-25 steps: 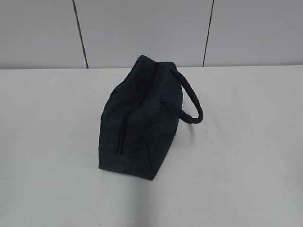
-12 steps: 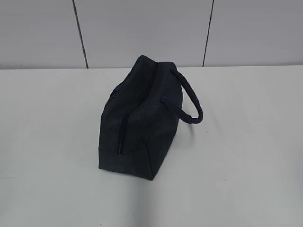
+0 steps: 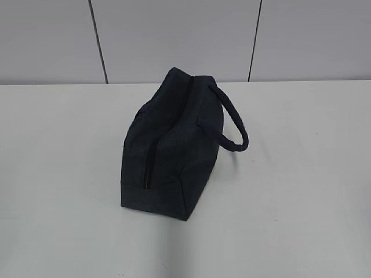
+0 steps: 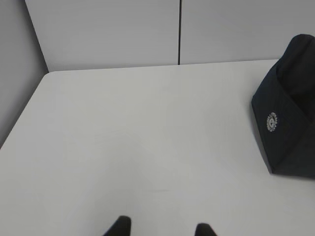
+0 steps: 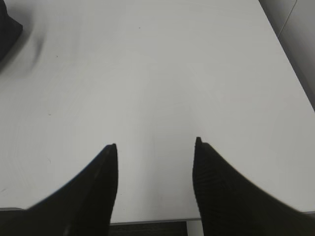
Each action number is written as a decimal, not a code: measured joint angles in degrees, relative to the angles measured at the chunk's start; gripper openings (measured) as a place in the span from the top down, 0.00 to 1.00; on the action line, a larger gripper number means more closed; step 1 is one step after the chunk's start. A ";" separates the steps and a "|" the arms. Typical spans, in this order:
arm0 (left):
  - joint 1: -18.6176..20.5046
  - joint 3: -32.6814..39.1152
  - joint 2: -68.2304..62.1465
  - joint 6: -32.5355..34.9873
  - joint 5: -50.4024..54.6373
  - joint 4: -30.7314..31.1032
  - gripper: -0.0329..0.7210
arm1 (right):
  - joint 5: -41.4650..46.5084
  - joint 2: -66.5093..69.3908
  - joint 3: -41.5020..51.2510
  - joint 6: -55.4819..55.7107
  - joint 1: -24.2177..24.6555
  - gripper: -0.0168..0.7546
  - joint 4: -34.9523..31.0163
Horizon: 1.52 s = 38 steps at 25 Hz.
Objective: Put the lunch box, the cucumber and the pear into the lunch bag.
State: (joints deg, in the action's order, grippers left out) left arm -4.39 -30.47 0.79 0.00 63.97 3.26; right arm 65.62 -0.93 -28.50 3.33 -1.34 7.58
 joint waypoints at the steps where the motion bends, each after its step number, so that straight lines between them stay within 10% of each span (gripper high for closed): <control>1: 0.00 0.00 0.00 0.00 0.00 0.00 0.63 | 0.00 0.00 0.00 0.00 0.00 0.47 0.00; 38: 0.00 0.00 0.00 0.00 0.00 0.00 0.64 | 0.00 0.00 0.00 0.00 0.00 0.47 0.00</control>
State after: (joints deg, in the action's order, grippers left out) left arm -4.39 -30.47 0.79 0.00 63.97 3.26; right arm 65.62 -0.93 -28.50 3.33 -1.34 7.58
